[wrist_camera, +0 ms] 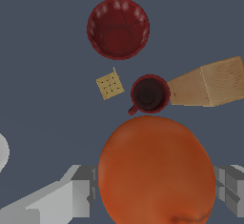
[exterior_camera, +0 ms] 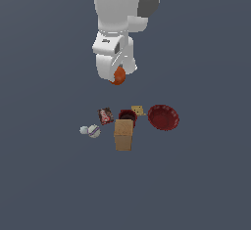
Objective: Pick up a designated object from a clutter of objects.
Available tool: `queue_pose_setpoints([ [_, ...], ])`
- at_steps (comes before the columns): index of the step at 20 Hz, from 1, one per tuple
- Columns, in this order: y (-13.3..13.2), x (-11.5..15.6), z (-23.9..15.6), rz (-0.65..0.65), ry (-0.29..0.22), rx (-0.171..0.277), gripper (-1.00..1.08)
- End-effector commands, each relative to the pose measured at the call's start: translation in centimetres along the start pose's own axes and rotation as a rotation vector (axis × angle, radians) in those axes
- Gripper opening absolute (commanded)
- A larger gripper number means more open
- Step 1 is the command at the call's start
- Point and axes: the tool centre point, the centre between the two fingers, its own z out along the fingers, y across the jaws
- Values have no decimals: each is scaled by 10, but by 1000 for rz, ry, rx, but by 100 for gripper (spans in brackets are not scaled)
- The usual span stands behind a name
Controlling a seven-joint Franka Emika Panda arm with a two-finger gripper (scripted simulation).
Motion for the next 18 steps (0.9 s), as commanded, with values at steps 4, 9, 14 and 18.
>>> queue_pose_setpoints([
  [4,-3,17,-44,-1,2,0,-100],
  [9,-3,28,-72,-1,3,0,-100],
  [14,-3,34,-87,-1,4,1,-100],
  [18,-2,36,-91,-1,4,1,-100],
])
